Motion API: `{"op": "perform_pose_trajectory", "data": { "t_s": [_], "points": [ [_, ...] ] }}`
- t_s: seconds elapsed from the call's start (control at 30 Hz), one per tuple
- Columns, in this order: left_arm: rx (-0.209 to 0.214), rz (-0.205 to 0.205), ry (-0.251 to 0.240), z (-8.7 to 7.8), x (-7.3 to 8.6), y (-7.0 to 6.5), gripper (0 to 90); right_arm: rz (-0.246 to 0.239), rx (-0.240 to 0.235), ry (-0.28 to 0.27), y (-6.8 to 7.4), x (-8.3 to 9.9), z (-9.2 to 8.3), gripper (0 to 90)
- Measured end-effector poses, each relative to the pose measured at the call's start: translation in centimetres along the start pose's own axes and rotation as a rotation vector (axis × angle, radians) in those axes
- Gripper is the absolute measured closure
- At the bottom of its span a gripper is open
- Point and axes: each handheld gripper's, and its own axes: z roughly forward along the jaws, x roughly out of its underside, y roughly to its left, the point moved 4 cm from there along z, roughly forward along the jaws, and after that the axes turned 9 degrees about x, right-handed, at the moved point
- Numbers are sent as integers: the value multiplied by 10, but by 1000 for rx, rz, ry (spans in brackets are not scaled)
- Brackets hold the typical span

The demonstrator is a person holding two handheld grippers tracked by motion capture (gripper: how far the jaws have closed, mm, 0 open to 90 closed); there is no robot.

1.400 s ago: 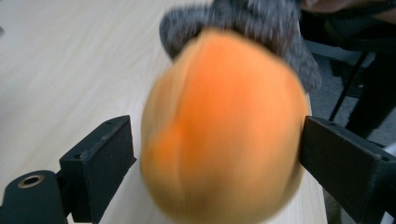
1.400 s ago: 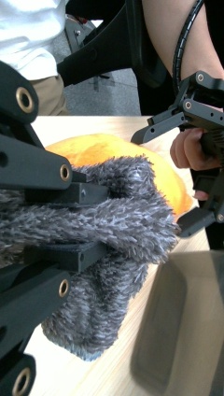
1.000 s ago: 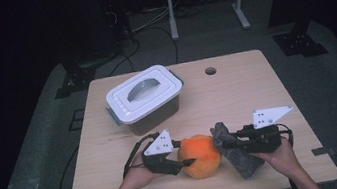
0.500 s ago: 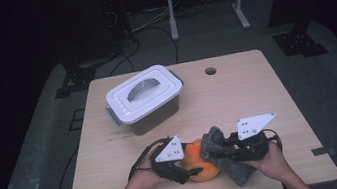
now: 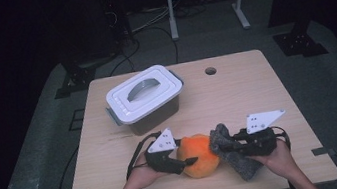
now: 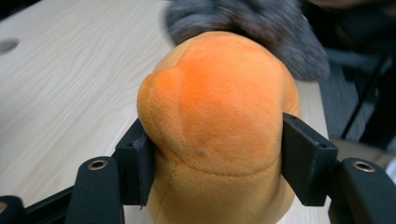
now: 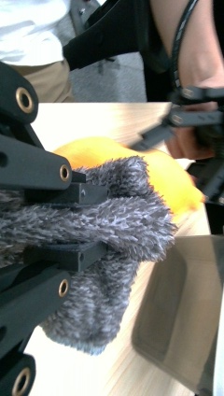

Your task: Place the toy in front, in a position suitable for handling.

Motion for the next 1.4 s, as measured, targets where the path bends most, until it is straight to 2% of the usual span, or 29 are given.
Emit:
{"op": "perform_pose_trajectory", "data": {
  "t_s": [0.07, 0.1, 0.13, 0.23, 0.43, 0.47, 0.67, 0.83, 0.87, 0.9, 1.0, 1.07, 1.1, 1.2, 1.27, 1.3, 1.4],
  "points": [
    [-13, -20, -4, 1, -1, 0, 362, -27, 3, 2, 6, -3, 4, 753],
    [-13, -20, -4, 1, -1, 0, 363, -27, 3, 2, 6, -3, 4, 753],
    [-17, -19, 2, 2, -2, -1, 363, -59, 9, 6, 12, -7, 6, 753],
    [-22, -4, 7, 5, -4, -5, 365, -74, 6, 2, 16, -11, 7, 754],
    [-6, 127, 45, 14, -9, -21, 365, -109, -15, -12, 27, -21, 6, 756],
    [-6, 127, 45, 14, -9, -21, 365, -109, -15, -12, 27, -21, 6, 756],
    [38, 207, 77, 16, -8, -29, 363, -82, 5, -36, 17, -23, -3, 755],
    [60, 204, 78, 15, -7, -29, 333, -49, 5, -27, 7, -15, -6, 755],
    [73, 184, 72, 15, -7, -28, 318, -26, -22, -13, 2, -9, -6, 754],
    [73, 184, 72, 15, -7, -28, 316, -26, -22, -13, 2, -9, -6, 754],
    [71, 205, 70, 18, -9, -31, 320, 9, -50, 15, -6, 0, -10, 754],
    [75, 231, 77, 19, -9, -33, 343, 17, -66, 6, -4, -3, -11, 755],
    [75, 231, 77, 19, -9, -33, 351, 17, -66, 6, -4, -3, -11, 755],
    [88, 275, 83, 22, -9, -38, 364, -7, -97, 4, 5, -11, -9, 755],
    [97, 319, 98, 25, -9, -45, 367, -28, -140, -9, 17, -21, -4, 754],
    [97, 319, 98, 25, -9, -45, 366, -28, -140, -9, 17, -21, -4, 754],
    [110, 356, 116, 29, -9, -50, 366, -35, -162, -10, 24, -27, 0, 754]
  ]
}}
